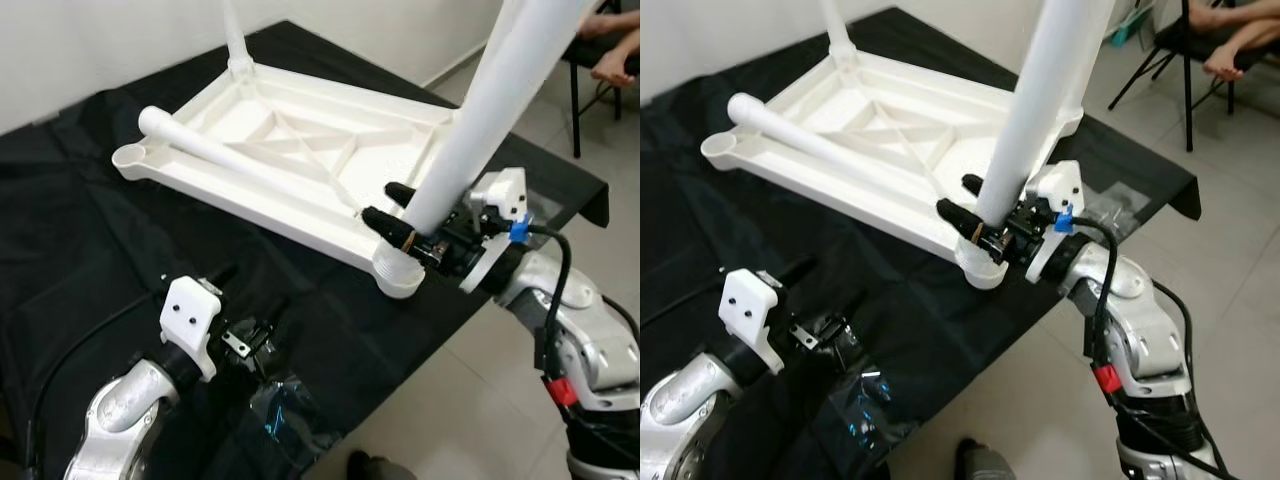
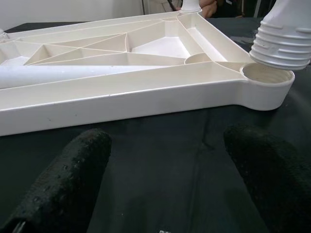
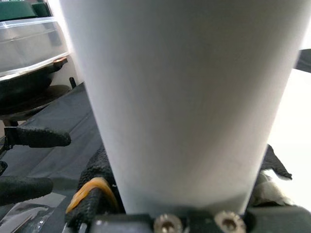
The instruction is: Building children table
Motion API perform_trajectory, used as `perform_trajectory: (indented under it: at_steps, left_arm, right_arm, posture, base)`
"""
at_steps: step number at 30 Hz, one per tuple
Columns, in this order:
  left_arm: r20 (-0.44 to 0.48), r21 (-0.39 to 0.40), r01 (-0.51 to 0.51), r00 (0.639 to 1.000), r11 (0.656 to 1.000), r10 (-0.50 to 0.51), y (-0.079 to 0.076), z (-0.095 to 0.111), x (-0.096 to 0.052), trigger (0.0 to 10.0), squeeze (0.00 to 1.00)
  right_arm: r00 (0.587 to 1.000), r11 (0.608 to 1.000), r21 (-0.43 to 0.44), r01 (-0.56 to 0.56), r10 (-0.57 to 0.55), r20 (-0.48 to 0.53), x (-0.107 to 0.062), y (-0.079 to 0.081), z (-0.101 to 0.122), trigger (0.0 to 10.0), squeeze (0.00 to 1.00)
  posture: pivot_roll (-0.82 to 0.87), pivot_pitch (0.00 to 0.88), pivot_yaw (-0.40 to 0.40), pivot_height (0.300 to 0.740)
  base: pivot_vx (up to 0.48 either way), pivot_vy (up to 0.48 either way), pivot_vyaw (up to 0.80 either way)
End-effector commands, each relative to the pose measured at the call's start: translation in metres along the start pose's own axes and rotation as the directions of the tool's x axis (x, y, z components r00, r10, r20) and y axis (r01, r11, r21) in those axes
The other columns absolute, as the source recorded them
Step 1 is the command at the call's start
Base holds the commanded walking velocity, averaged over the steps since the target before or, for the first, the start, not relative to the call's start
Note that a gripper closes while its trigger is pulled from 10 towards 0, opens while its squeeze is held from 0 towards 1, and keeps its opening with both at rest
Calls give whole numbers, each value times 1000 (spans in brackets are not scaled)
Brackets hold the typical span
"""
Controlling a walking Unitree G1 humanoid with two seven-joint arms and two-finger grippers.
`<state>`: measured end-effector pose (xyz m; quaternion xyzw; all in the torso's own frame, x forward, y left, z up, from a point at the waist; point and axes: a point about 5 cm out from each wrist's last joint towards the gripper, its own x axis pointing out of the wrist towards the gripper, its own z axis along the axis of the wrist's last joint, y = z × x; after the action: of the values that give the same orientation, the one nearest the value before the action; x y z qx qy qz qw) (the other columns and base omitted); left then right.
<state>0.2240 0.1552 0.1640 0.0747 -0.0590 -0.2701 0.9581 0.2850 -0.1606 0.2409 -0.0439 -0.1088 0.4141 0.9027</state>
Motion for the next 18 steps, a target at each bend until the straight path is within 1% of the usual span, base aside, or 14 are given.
perform_trajectory:
  at_steps: [1,2,3,4,5,6,7,8,9,11,12,15,17,18]
  left_arm:
    - [4,0,13,1000,1000,-13,-2,1,-2,10000,0]
    - [24,-3,117,993,993,-117,-7,2,-6,10000,0]
    - [46,-59,247,969,967,-244,-15,3,-7,10000,0]
    - [46,-59,247,969,967,-244,-15,3,-7,10000,0]
    - [63,-102,334,942,937,-329,-21,5,-8,10000,0]
    - [73,-130,384,923,914,-377,-25,7,-8,10000,0]
    - [73,-130,384,923,914,-377,-25,7,-8,10000,0]
    - [76,-143,415,910,899,-408,-29,9,-9,10000,0]
    - [76,-143,415,910,899,-408,-29,9,-9,10000,0]
    - [70,-143,430,903,891,-424,-33,10,-9,10000,0]
    - [70,-143,430,903,891,-424,-33,10,-9,10000,0]
    - [68,-141,433,902,890,-427,-35,11,-10,10000,0]
    - [74,-118,432,902,894,-426,-36,12,-11,10000,0]
    - [74,-118,432,902,894,-426,-36,12,-11,10000,0]
  right_arm:
    - [999,1000,-10,-28,29,28,2,4,6,10000,0]
    - [988,988,-1,-153,153,9,-4,5,11,10000,0]
    - [927,928,14,-373,373,-47,-1,-3,16,10000,0]
    - [927,928,14,-373,373,-47,-1,-3,16,10000,0]
    - [855,858,39,-512,514,-71,3,-14,24,10000,0]
    - [800,804,52,-592,594,-83,8,-23,32,10000,0]
    - [800,804,52,-592,594,-83,8,-23,32,10000,0]
    - [767,772,39,-635,636,-90,16,-31,41,10000,0]
    - [767,772,39,-635,636,-90,16,-31,41,10000,0]
    - [718,722,26,-691,691,-85,29,-34,55,10000,0]
    - [718,722,26,-691,691,-85,29,-34,55,10000,0]
    - [697,700,18,-714,712,-87,34,-34,59,10000,0]
    - [660,666,17,-746,743,-108,35,-33,59,10000,0]
    - [660,666,17,-746,743,-108,35,-33,59,10000,0]
  posture:
    - [-28,248,-7,740]
    - [-34,260,-6,740]
    - [-54,312,15,740]
    - [-54,312,15,740]
    - [-46,331,17,740]
    - [-46,331,17,740]
    - [-46,331,17,740]
    - [-39,344,10,740]
    - [-39,344,10,740]
    - [-28,357,5,740]
    - [-28,357,5,740]
    - [-27,359,5,740]
    - [-16,374,6,740]
    - [-16,374,6,740]
  base:
    - [0,0,0]
    - [0,0,0]
    - [0,0,0]
    - [0,0,0]
    - [0,0,0]
    - [0,0,0]
    - [0,0,0]
    - [0,0,0]
    - [0,0,0]
    - [0,0,0]
    - [0,0,0]
    - [0,0,0]
    - [0,0,0]
    - [0,0,0]
